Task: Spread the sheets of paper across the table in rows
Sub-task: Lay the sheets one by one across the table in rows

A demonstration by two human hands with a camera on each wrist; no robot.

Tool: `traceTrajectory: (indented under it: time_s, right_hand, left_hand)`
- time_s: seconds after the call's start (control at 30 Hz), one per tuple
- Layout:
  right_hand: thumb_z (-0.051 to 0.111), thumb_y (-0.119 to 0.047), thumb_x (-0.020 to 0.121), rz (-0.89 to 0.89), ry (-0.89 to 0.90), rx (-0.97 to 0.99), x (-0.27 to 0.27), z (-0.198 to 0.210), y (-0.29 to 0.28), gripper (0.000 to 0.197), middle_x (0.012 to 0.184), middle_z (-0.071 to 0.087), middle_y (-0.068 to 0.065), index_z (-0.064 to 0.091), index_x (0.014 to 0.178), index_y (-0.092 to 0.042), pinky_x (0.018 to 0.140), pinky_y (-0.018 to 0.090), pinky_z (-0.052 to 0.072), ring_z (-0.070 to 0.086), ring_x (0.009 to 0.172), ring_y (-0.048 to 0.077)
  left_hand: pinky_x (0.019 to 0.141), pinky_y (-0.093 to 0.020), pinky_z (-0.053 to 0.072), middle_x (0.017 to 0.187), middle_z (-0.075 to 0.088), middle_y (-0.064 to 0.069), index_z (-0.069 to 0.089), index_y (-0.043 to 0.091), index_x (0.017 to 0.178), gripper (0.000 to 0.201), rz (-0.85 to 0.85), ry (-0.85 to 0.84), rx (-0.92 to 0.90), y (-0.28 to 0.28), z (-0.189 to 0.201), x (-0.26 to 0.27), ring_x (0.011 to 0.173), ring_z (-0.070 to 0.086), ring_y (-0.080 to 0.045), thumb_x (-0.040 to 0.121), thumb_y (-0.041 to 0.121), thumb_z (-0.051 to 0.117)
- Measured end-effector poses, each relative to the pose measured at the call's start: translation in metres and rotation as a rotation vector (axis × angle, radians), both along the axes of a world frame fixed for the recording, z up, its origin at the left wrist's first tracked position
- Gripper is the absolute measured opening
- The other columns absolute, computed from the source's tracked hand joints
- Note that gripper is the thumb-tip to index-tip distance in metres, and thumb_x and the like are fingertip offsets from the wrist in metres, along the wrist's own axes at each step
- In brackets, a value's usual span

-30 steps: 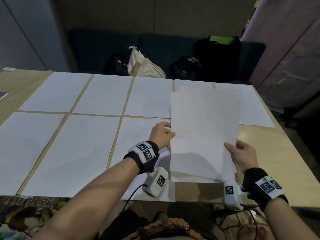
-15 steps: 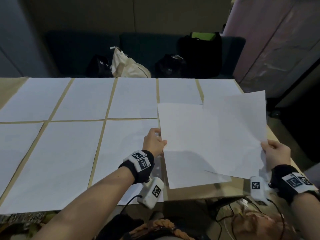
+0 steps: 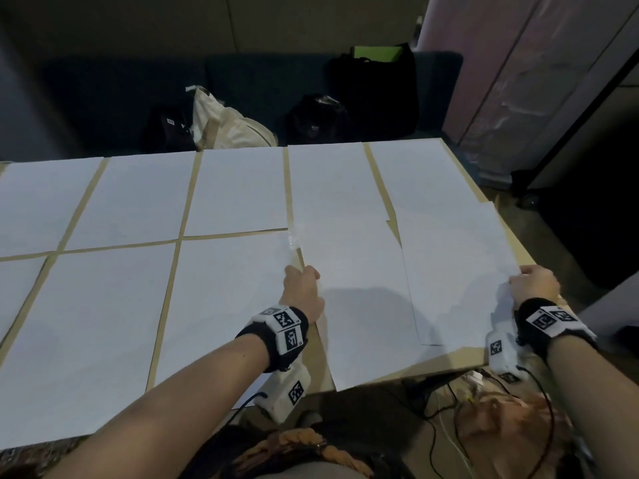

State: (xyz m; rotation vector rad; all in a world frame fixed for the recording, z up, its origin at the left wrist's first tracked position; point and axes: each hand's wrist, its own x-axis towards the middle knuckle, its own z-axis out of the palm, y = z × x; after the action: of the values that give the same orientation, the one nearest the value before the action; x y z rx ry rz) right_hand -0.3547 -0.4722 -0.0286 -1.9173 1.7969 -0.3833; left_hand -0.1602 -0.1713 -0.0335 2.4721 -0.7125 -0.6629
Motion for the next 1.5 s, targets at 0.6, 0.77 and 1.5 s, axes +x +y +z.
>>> traceTrajectory:
  time_s: [0.6,0.77,1.5]
  right_hand:
    - [0.056,-0.042,0.088,0.704,0.49,0.224,0.031,0.012,0.06,0.064,0.153,0.02,0.011,0.026,0.144,-0.033,0.111,0.052,0.026,0.022,0.136,0.04]
    - [0.064,-0.034,0.084,0.675,0.442,0.26,0.009,0.021,0.049,0.067,0.156,0.018,0.01,0.032,0.143,-0.033,0.113,0.046,0.023,0.019,0.139,0.039]
    - [0.068,-0.029,0.082,0.647,0.369,0.275,0.011,0.02,0.068,0.068,0.15,0.026,0.009,0.036,0.142,-0.029,0.111,0.043,0.025,0.021,0.138,0.036]
  left_hand:
    - [0.111,-0.064,0.007,0.158,-0.02,-0.005,-0.002,0.036,0.149,0.101,-0.429,0.065,0.368,-0.04,0.006,-0.022,0.144,-0.021,-0.036,0.078,0.038,0.07]
    - [0.112,-0.063,0.01,0.158,-0.015,-0.006,0.006,0.036,0.149,0.103,-0.457,0.083,0.384,-0.036,0.009,-0.018,0.144,-0.02,-0.035,0.072,0.031,0.075]
    - [0.112,-0.064,0.008,0.157,-0.015,-0.013,0.004,0.034,0.148,0.102,-0.357,0.032,0.366,-0.036,0.002,-0.026,0.143,-0.018,-0.042,0.072,0.047,0.071]
